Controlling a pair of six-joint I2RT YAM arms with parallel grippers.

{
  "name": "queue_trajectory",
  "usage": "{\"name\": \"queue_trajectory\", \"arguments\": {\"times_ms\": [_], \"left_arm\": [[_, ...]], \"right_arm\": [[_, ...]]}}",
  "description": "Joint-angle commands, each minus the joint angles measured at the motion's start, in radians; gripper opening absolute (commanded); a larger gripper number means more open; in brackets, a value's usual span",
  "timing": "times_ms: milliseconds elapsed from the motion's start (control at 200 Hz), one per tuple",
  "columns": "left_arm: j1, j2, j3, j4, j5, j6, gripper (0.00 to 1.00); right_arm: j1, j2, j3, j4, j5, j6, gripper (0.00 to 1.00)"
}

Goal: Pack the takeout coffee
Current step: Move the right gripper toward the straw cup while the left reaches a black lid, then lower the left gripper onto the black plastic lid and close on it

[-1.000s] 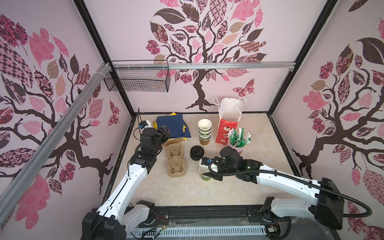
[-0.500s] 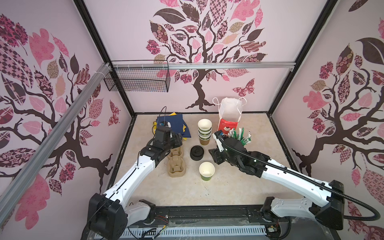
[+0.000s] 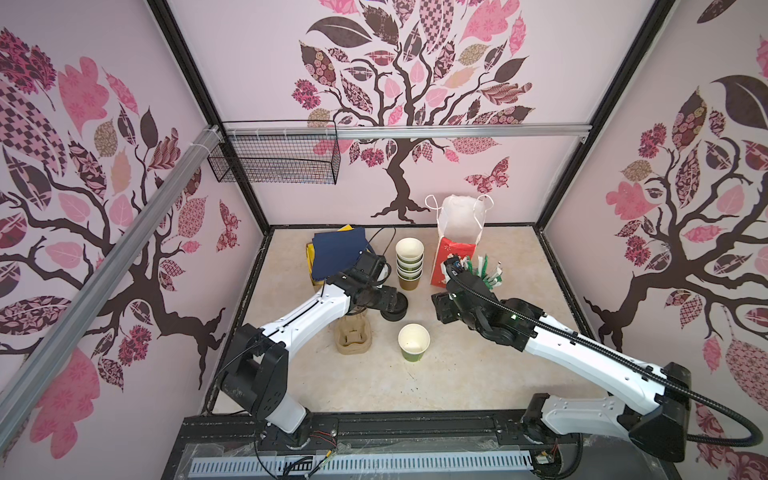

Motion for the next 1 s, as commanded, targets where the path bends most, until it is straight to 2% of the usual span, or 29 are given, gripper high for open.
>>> {"name": "queue_trajectory", "arguments": {"times_ms": [0, 300, 440, 760, 995], "left_arm": [[-0.026, 0.042, 0.07, -0.014, -0.034, 0.077, 0.8], [-0.057, 0.147, 0.109, 0.08, -0.149, 0.159, 0.93], [-0.057, 0.159, 0.085, 0.15, -0.166, 0.186, 0.91], [-0.058, 0.226, 0.095, 0.173, -0.157, 0.226, 0.81], [-0.059, 0.251, 0.092, 0.177, -0.16, 0.23, 0.81]], "right_arm": [[-0.001, -0.063, 0.03, -0.022, 0.064, 0.006, 0.61], [-0.002, -0.083, 0.033, -0.032, 0.095, -0.026, 0.62], [-0.001, -0.087, 0.03, -0.029, 0.102, -0.037, 0.62], [-0.002, -0.094, 0.032, -0.028, 0.117, -0.055, 0.62], [-0.001, -0.098, 0.032, -0.026, 0.123, -0.059, 0.62]]}}
